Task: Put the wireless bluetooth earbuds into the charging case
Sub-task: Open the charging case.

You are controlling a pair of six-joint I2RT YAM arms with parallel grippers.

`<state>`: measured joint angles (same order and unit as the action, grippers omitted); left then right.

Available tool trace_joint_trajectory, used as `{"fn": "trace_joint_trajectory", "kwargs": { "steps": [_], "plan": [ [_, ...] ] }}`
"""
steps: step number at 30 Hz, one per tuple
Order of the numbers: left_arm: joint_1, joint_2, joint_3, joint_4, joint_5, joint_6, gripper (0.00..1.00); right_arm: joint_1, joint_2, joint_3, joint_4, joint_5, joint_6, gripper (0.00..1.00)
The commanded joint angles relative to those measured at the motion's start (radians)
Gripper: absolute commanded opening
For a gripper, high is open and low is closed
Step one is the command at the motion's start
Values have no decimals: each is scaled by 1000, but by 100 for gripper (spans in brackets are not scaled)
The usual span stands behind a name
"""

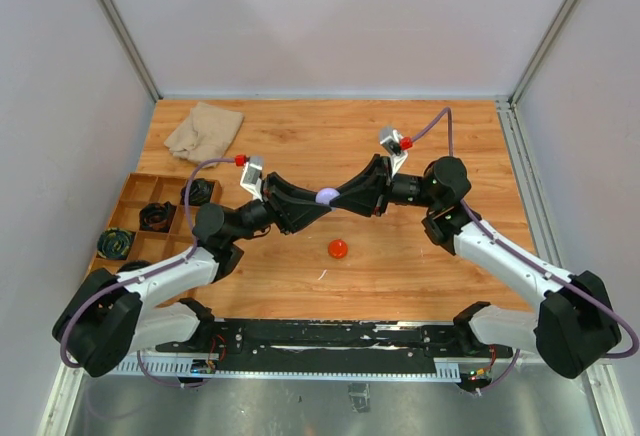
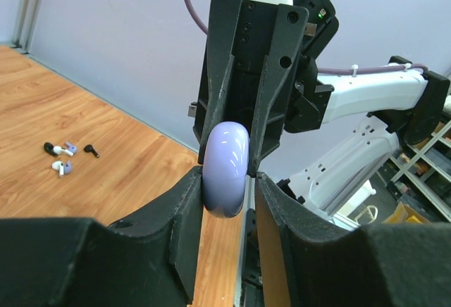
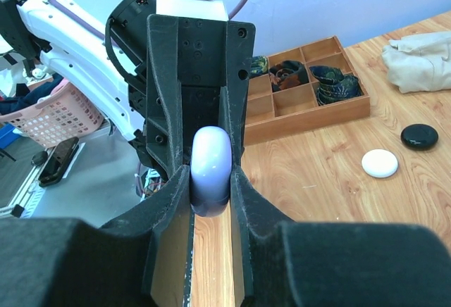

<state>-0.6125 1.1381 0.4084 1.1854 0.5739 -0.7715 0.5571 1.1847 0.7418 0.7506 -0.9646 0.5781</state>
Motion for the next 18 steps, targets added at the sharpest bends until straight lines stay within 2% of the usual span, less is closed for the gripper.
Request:
{"fn": "trace_joint_trajectory", "kwargs": {
  "steps": [1, 11, 18],
  "plan": [
    [2, 13, -21, 69, 22, -19, 38, 16, 4, -19, 114, -1, 32, 7],
    [2, 12, -23, 51, 15, -12, 36, 17, 6, -36, 151, 18, 45, 8],
    [2, 0, -31, 34, 17, 0, 14, 16, 3, -43, 144, 12, 21, 17]
  ]
}}
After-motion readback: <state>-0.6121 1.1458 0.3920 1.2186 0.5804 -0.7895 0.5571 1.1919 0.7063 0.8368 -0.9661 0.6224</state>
